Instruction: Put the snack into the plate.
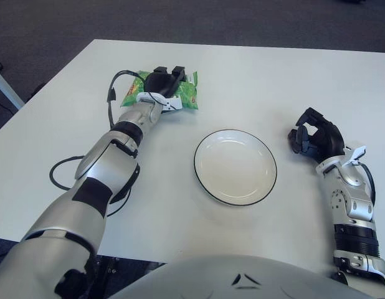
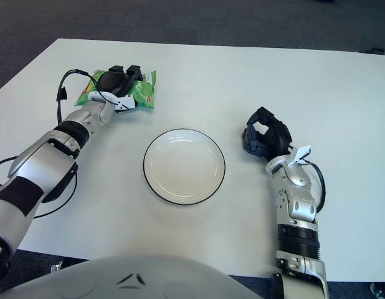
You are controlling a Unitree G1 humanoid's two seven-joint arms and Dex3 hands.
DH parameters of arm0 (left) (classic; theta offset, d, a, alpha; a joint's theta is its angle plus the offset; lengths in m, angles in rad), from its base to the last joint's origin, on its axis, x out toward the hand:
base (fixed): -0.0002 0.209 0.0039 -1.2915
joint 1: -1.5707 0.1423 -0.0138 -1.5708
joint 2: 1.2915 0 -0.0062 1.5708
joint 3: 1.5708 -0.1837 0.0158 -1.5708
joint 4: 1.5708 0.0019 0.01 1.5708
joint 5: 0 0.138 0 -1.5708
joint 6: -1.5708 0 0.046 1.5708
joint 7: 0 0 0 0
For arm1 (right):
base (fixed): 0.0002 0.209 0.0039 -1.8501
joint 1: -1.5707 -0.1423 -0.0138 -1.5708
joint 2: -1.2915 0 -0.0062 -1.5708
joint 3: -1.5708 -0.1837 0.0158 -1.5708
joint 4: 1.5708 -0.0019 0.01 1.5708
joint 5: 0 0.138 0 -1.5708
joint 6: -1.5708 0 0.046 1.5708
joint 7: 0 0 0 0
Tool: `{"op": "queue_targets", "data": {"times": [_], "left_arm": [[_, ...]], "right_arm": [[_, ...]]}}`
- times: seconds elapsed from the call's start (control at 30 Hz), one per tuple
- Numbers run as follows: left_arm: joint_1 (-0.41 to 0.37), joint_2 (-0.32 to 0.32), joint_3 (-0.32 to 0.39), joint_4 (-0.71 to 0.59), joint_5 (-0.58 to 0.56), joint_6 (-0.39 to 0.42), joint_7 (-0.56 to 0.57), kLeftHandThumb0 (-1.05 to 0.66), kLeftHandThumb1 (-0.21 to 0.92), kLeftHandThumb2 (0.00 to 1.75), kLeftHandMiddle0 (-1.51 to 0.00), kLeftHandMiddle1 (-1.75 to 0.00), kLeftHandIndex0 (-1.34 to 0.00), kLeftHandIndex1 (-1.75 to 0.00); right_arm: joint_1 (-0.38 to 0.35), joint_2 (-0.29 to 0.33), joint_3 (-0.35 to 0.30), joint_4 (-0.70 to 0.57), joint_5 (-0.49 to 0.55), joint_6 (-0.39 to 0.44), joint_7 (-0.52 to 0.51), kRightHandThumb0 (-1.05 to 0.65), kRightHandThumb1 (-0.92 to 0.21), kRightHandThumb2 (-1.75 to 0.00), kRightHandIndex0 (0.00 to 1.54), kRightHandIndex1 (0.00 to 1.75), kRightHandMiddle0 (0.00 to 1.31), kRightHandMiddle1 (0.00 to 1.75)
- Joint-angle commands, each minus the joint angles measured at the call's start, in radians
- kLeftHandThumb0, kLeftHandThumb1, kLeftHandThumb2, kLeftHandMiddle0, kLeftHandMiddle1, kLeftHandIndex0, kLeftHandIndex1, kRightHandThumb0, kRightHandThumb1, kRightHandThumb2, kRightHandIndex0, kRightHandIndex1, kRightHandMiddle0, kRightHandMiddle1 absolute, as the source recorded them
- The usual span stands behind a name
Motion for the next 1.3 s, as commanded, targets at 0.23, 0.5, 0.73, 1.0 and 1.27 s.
{"op": "queue_targets", "data": {"times": [0.23,0.5,0.73,1.0,1.27], "left_arm": [[0.004,0.037,0.01,-0.099,-0.005,-0.142,0.038,0.0,0.04,1.59,-0.86,-1.6,-0.6,-1.75],[0.038,0.063,0.036,-0.201,-0.026,-0.305,0.052,0.0,0.07,1.58,-0.81,-1.67,-0.58,-1.75],[0.035,0.082,0.039,-0.227,-0.017,-0.487,0.081,0.0,0.07,1.6,-0.8,-1.71,-0.57,-1.75],[0.038,0.108,0.05,-0.309,0.01,-0.623,0.123,0.0,0.08,1.59,-0.8,-1.71,-0.56,-1.75],[0.024,0.135,0.06,-0.385,0.074,-0.696,0.177,0.0,0.08,1.58,-0.8,-1.7,-0.56,-1.75]], "right_arm": [[0.056,0.02,0.016,0.06,-0.01,0.057,0.002,-0.46,-0.39,-1.23,1.26,1.75,0.56,1.75],[0.053,0.017,0.016,0.066,-0.015,0.054,0.005,-0.45,-0.39,-1.22,1.26,1.75,0.55,1.75],[0.05,0.018,0.015,0.069,-0.018,0.053,0.005,-0.45,-0.39,-1.22,1.25,1.75,0.55,1.75],[0.049,0.011,0.019,0.07,-0.03,0.054,0.011,-0.45,-0.39,-1.22,1.26,1.75,0.55,1.75],[0.044,0.015,0.012,0.075,-0.023,0.062,0.009,-0.45,-0.39,-1.22,1.26,1.75,0.55,1.75]]}}
